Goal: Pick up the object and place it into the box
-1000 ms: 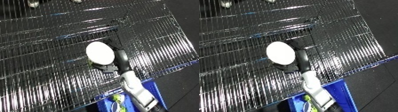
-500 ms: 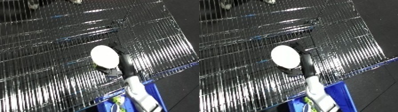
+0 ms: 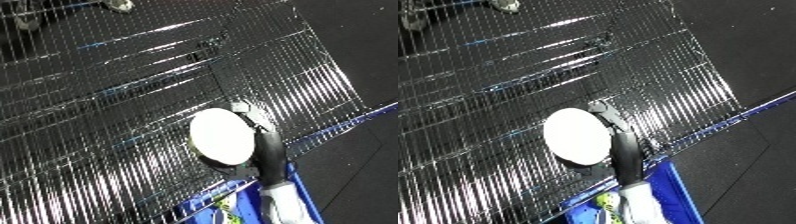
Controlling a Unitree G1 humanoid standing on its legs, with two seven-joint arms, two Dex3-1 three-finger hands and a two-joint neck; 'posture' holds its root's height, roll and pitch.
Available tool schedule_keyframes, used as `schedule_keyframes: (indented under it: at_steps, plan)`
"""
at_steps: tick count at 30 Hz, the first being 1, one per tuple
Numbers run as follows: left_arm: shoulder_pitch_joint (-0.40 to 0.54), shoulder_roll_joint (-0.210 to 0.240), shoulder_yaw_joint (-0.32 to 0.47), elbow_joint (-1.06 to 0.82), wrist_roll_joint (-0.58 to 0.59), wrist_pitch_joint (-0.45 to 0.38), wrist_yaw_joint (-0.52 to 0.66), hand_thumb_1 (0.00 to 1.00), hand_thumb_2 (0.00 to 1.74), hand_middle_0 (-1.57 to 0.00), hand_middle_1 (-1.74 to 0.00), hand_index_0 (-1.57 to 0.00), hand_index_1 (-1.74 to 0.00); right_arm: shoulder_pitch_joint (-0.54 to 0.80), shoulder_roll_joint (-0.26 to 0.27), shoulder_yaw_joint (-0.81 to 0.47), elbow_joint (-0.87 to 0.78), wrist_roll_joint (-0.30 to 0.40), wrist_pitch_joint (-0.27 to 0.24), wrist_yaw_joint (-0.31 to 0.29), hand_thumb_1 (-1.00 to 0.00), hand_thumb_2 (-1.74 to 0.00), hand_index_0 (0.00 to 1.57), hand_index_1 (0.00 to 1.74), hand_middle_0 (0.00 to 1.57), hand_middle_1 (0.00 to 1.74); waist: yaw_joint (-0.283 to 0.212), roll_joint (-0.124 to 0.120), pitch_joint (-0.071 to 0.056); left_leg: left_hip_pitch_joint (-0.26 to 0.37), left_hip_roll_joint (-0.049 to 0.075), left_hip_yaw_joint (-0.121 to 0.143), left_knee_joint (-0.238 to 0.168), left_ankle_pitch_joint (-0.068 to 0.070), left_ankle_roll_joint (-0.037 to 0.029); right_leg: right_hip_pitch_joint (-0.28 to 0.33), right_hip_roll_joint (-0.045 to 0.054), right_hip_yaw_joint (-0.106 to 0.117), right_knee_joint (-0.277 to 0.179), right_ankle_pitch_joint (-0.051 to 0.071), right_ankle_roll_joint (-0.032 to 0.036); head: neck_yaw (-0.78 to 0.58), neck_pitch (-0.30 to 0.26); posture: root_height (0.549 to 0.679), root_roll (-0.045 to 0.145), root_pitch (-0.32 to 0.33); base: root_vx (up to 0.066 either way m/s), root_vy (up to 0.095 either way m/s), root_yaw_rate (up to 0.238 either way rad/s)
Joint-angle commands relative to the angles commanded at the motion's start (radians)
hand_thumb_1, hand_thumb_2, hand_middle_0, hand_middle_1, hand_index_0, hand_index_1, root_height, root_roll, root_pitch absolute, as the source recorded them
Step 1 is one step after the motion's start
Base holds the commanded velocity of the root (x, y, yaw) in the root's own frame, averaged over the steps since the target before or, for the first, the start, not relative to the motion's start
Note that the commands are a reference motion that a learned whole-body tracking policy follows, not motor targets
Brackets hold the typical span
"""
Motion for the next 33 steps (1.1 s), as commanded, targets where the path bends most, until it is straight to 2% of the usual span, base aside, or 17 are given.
schedule_keyframes:
  at_steps: [4, 8, 14, 16, 19, 22, 25, 31, 33]
  plan:
    - [0.025, -0.020, 0.025, 0.009, 0.009, -0.021, 0.000, 1.00, 1.74, -1.57, -1.74, -1.57, -1.74, 0.127, -0.010, -0.081, -0.111, -0.028, -0.043, -0.034, -0.65, -1.13, 1.02, 1.13, 1.02, 1.13, -0.051, 0.001, -0.001, 0.054, 0.020, 0.028, -0.043, 0.005, -0.0082, 0.045, 0.0076, 0.027, -0.052, 0.015, 0.0062, 0.080, -0.046, 0.625, 0.064, 0.099, -0.074, 0.076, -0.389]
    - [0.028, -0.038, 0.024, 0.013, 0.002, -0.044, 0.019, 1.00, 1.74, -1.57, -1.74, -1.57, -1.74, 0.177, -0.031, -0.111, -0.138, -0.055, -0.036, -0.061, -0.65, -1.13, 1.02, 1.13, 1.02, 1.13, -0.081, 0.012, -0.001, 0.083, 0.028, 0.045, -0.081, 0.017, -0.0138, 0.058, 0.0089, 0.041, -0.078, 0.023, 0.0073, 0.138, -0.144, 0.629, 0.070, 0.103, -0.050, 0.126, -0.172]
    - [0.025, -0.046, 0.018, 0.020, -0.005, -0.057, 0.034, 1.00, 1.74, -1.57, -1.74, -1.57, -1.74, 0.199, -0.045, -0.121, -0.143, -0.077, -0.025, -0.075, -0.65, -1.13, 1.02, 1.13, 1.02, 1.13, -0.094, 0.018, 0.000, 0.093, 0.030, 0.052, -0.093, 0.023, -0.0163, 0.063, 0.0094, 0.047, -0.084, 0.025, 0.0080, 0.138, -0.144, 0.630, 0.073, 0.101, -0.009, 0.040, -0.044]
    - [0.037, -0.052, 0.018, 0.023, -0.009, -0.070, 0.040, 1.00, 1.74, -1.57, -1.74, -1.57, -1.74, 0.235, -0.052, -0.138, -0.141, -0.068, -0.038, -0.064, -0.65, -1.13, 1.02, 1.13, 1.02, 1.13, -0.108, 0.020, 0.000, 0.098, 0.033, 0.058, -0.091, 0.020, -0.0169, 0.066, 0.0089, 0.054, -0.084, 0.024, 0.0094, 0.173, -0.234, 0.630, 0.075, 0.099, 0.022, 0.092, -0.166]
    - [0.084, -0.067, 0.023, 0.026, -0.024, -0.113, 0.045, 1.00, 1.74, -1.57, -1.74, -1.57, -1.74, 0.372, -0.061, -0.194, -0.144, -0.033, -0.092, -0.047, -0.65, -1.13, 1.02, 1.13, 1.02, 1.13, -0.152, 0.029, 0.000, 0.117, 0.042, 0.083, -0.097, 0.010, -0.0153, 0.071, 0.0084, 0.075, -0.097, 0.025, 0.0122, 0.173, -0.229, 0.632, 0.081, 0.098, 0.011, 0.180, -0.327]
    - [0.113, -0.076, 0.031, 0.029, -0.034, -0.142, 0.037, 1.00, 1.74, -1.57, -1.74, -1.57, -1.74, 0.467, -0.049, -0.222, -0.134, -0.010, -0.134, -0.050, -0.65, -1.13, 1.02, 1.13, 1.02, 1.13, -0.181, 0.035, 0.000, 0.135, 0.045, 0.100, -0.109, 0.006, -0.0116, 0.075, 0.0098, 0.089, -0.112, 0.027, 0.0127, 0.175, -0.220, 0.633, 0.086, 0.101, -0.005, 0.107, -0.186]
    - [0.121, -0.082, 0.034, 0.035, -0.037, -0.156, 0.033, 1.00, 1.74, -1.57, -1.74, -1.57, -1.74, 0.500, -0.038, -0.228, -0.107, -0.004, -0.151, -0.046, -0.65, -1.13, 1.02, 1.13, 1.02, 1.13, -0.194, 0.038, 0.000, 0.145, 0.046, 0.107, -0.117, 0.006, -0.0094, 0.077, 0.0111, 0.095, -0.117, 0.027, 0.0130, 0.175, -0.219, 0.633, 0.088, 0.101, 0.000, 0.054, -0.088]
    - [0.122, -0.083, 0.034, 0.037, -0.038, -0.159, 0.032, 1.00, 1.74, -1.57, -1.74, -1.57, -1.74, 0.506, -0.036, -0.229, -0.098, -0.002, -0.155, -0.044, -0.65, -1.13, 1.02, 1.13, 1.02, 1.13, -0.196, 0.039, 0.000, 0.148, 0.046, 0.108, -0.120, 0.007, -0.0091, 0.078, 0.0112, 0.097, -0.118, 0.027, 0.0131, 0.175, -0.219, 0.634, 0.089, 0.101, 0.000, 0.006, -0.010]
    - [0.125, -0.085, 0.033, 0.042, -0.041, -0.166, 0.030, 1.00, 1.74, -1.57, -1.74, -1.57, -1.74, 0.523, -0.031, -0.228, -0.066, 0.006, -0.170, -0.042, -0.65, -1.13, 1.02, 1.13, 1.02, 1.13, -0.204, 0.041, 0.000, 0.151, 0.046, 0.111, -0.119, 0.005, -0.0088, 0.079, 0.0117, 0.100, -0.119, 0.027, 0.0131, 0.188, -0.195, 0.634, 0.090, 0.101, -0.003, 0.036, -0.070]
